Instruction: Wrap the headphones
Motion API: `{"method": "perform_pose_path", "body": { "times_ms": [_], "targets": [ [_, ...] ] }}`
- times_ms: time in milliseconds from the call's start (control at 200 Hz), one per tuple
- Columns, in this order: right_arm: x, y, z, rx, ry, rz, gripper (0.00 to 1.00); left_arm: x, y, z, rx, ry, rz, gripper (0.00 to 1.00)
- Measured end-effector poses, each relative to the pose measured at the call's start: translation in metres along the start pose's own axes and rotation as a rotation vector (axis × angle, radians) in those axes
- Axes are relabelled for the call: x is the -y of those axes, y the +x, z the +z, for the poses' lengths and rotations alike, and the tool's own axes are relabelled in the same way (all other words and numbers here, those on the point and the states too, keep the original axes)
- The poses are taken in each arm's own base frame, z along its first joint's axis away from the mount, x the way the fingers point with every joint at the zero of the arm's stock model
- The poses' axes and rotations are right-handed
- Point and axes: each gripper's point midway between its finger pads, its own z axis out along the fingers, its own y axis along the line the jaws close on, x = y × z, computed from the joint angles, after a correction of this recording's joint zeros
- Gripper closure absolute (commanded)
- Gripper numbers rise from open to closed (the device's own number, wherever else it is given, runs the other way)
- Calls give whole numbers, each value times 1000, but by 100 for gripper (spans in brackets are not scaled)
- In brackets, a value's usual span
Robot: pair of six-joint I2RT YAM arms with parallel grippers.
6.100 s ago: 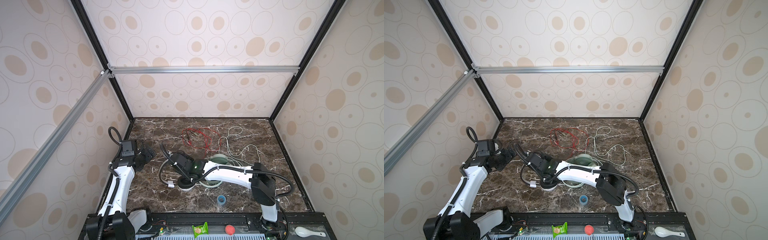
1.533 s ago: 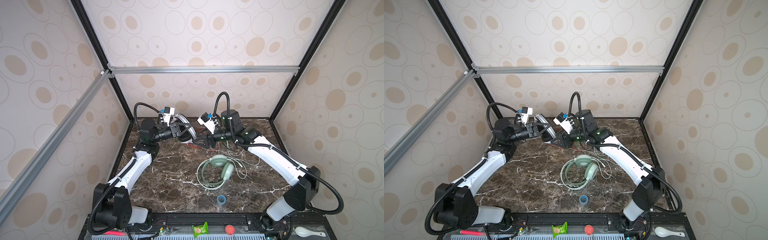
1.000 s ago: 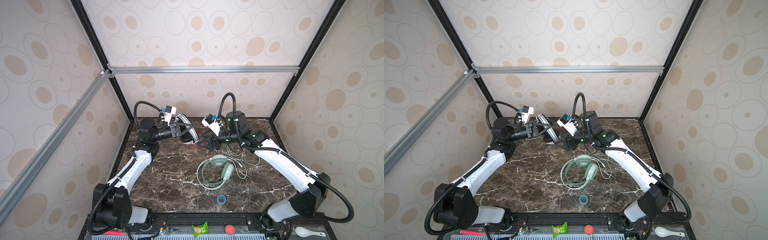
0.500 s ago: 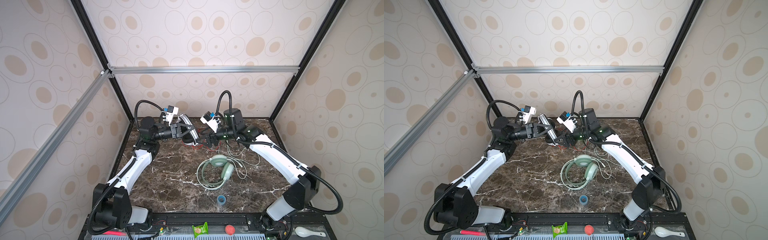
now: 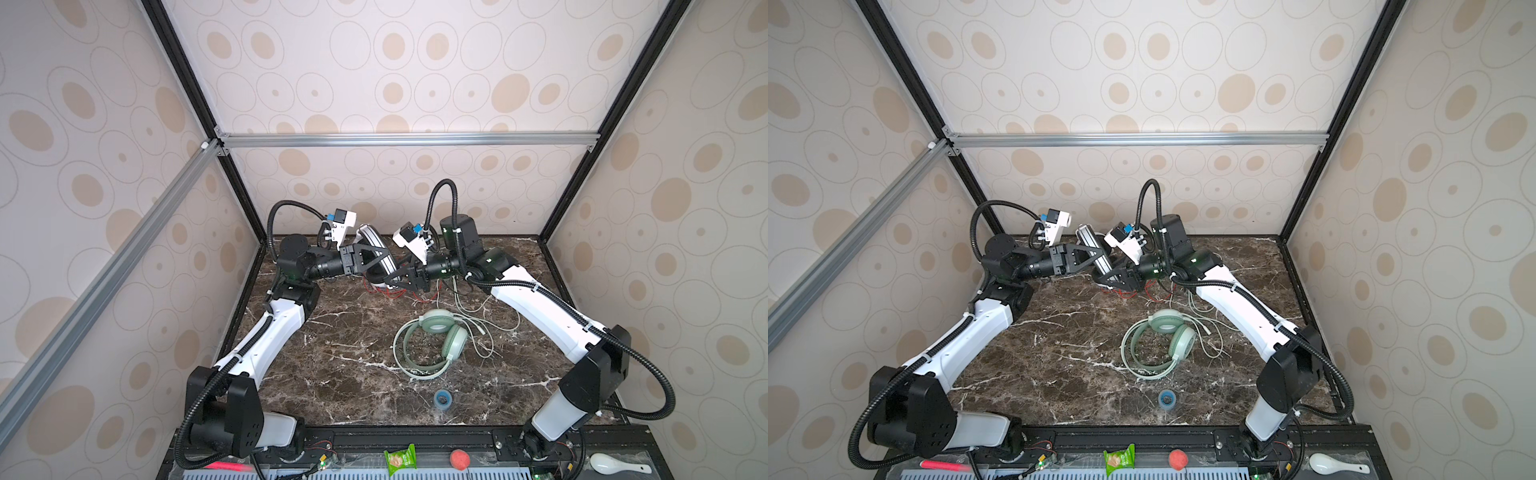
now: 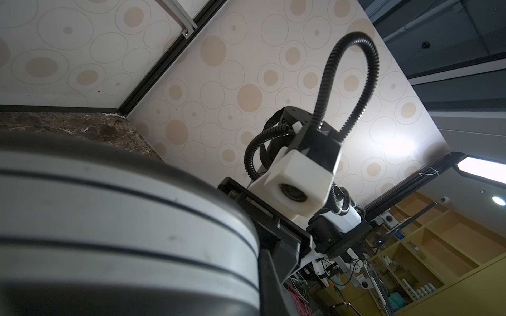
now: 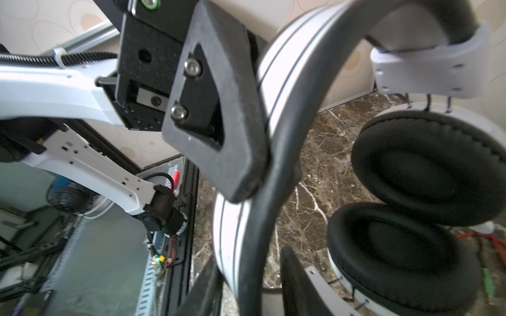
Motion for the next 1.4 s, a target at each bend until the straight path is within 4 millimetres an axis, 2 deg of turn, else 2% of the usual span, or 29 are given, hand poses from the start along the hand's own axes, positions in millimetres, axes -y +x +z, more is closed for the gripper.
{"method": "perform_pose_path", "body": {
  "times_ms": [50,145,240,355,445,545,655,735,835,950,1055,1165,1290,1400],
  "targets": [
    [-4,-1,1,2,-19,-19,87,0,1,0,-4,0,-8,99],
    [-12,2,5,-2,-51,-10,100,-5,4,0,-15,-14,-16,63],
    [-9,4,9,-5,-30,17,100,-17,2,0,-11,-80,-19,36],
    [14,17,11,-39,57,72,100,-41,-1,-10,25,-227,-29,2],
    [37,28,17,-83,135,110,100,-65,-2,-36,95,-397,-85,2],
    [64,40,26,-136,240,142,100,-89,1,-89,216,-629,-145,2],
    [91,45,37,-194,360,185,100,-101,12,-147,345,-861,-182,2],
    [107,42,50,-217,447,209,100,-107,26,-176,397,-996,-202,2],
    [115,45,68,-237,527,262,100,-114,47,-203,421,-1122,-213,2],
    [113,63,94,-288,577,354,100,-123,67,-233,419,-1251,-229,3],
    [107,89,115,-345,608,414,100,-128,77,-250,412,-1322,-233,3],
    [99,109,132,-383,619,462,100,-131,95,-252,402,-1325,-238,3],
    [100,118,143,-391,634,496,100,-138,122,-250,373,-1300,-269,2],
    [106,123,155,-389,642,521,97,-136,129,-250,365,-1300,-274,2]
  ]
}}
